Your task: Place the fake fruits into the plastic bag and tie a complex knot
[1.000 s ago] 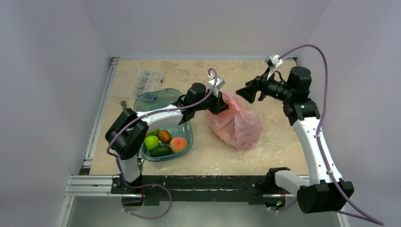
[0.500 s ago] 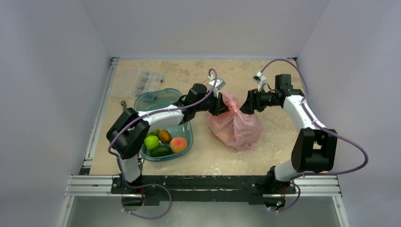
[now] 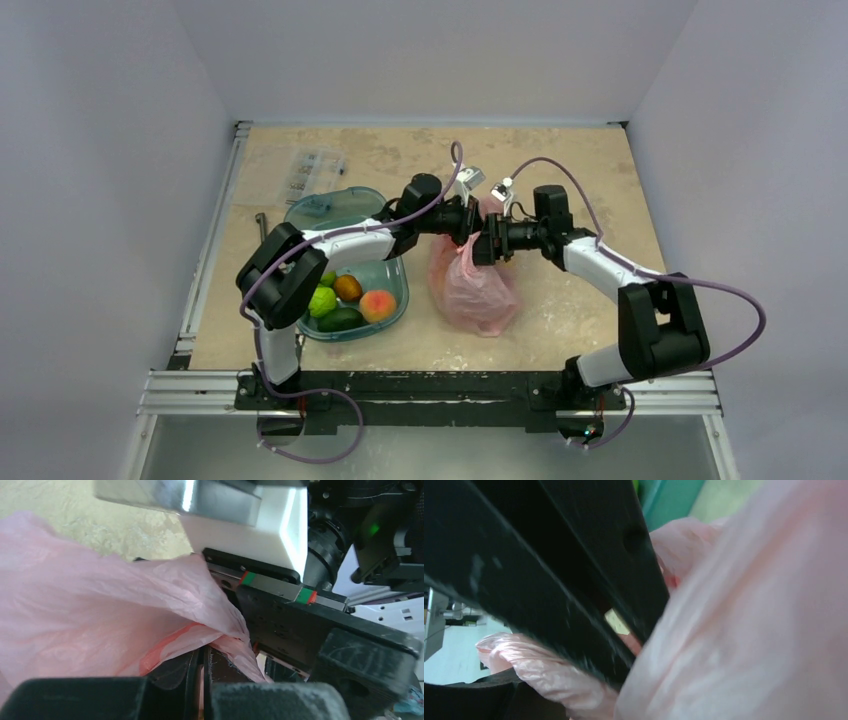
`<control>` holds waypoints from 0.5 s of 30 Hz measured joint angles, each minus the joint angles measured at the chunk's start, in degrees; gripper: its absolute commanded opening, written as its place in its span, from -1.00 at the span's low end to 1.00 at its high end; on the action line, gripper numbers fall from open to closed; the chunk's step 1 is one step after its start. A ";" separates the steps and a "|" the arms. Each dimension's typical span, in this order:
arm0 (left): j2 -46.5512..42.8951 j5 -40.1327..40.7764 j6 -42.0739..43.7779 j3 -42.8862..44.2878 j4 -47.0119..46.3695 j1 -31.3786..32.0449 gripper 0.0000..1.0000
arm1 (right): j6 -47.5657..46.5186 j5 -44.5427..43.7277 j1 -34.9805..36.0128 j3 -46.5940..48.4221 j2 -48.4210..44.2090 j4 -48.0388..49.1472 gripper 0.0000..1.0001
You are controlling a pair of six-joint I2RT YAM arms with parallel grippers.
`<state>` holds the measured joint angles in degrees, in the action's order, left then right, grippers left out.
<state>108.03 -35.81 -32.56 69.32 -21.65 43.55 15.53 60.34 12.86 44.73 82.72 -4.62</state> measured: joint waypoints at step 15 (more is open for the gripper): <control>-0.07 -6.88 -3.39 -1.75 -4.50 -1.38 -1.00 | -8.04 -0.13 -10.19 6.62 -6.88 -12.13 0.53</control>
<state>107.96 -42.70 -35.94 67.57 -26.15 42.17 7.49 60.20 2.68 51.35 75.83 -16.75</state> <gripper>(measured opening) 0.018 0.849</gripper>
